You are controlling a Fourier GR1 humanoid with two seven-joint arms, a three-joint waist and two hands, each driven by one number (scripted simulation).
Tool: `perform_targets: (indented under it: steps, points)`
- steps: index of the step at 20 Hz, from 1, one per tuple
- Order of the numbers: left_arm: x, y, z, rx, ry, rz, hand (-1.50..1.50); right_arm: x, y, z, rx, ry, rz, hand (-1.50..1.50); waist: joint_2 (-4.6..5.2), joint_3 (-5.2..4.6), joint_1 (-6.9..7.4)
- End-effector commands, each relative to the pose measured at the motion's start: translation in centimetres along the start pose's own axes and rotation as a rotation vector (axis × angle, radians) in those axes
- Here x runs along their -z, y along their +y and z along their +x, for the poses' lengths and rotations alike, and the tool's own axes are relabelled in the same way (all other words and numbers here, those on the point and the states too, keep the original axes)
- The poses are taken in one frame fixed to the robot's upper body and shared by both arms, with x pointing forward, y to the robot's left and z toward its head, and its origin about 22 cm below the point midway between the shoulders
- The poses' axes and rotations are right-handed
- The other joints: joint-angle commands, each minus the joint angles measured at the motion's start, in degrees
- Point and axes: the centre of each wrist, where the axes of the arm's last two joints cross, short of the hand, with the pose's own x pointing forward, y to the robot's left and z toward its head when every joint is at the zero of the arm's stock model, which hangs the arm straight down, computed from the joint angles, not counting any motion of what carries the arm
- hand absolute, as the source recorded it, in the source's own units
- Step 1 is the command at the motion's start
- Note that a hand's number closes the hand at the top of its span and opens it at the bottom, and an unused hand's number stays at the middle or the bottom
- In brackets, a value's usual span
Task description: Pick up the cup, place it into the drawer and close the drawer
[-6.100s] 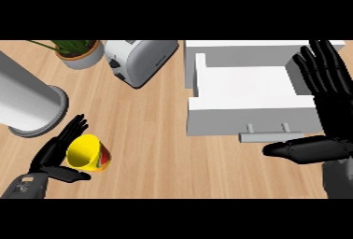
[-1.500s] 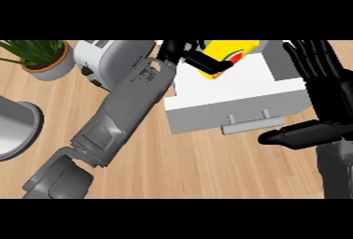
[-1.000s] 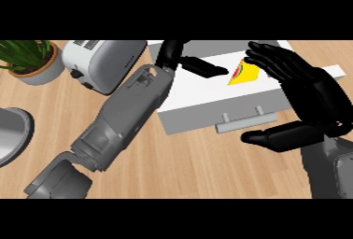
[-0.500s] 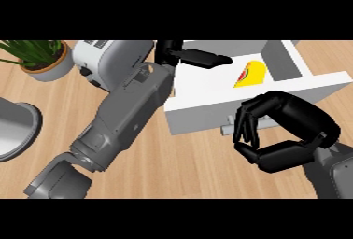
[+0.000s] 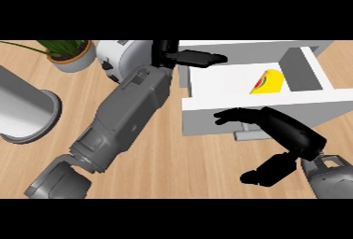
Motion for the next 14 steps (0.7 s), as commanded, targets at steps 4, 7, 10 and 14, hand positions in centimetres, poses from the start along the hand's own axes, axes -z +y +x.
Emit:
perform_targets:
  steps: [4,7,10,14]
  points:
    - [-1.4,2.8,-1.6,-0.063,-0.013,-0.006,-1.5,1.8,3.1,-6.9,-0.081,0.206,0.053,-1.5,-0.5,0.01,5.13]
    - [-1.9,4.3,-2.0,-0.094,-0.015,0.0,-1.5,3.3,4.0,-9.1,-0.143,0.224,0.097,-1.5,-0.32,0.02,5.63]
    - [-2.4,3.6,-2.1,-0.095,-0.03,0.011,-1.5,6.0,4.1,-11.1,-0.145,0.293,0.097,1.5,-0.08,0.08,7.51]
    - [-3.6,5.4,-2.9,-0.118,-0.015,0.002,-1.5,7.0,2.1,-13.3,-0.133,0.281,0.02,1.5,0.1,0.14,8.52]
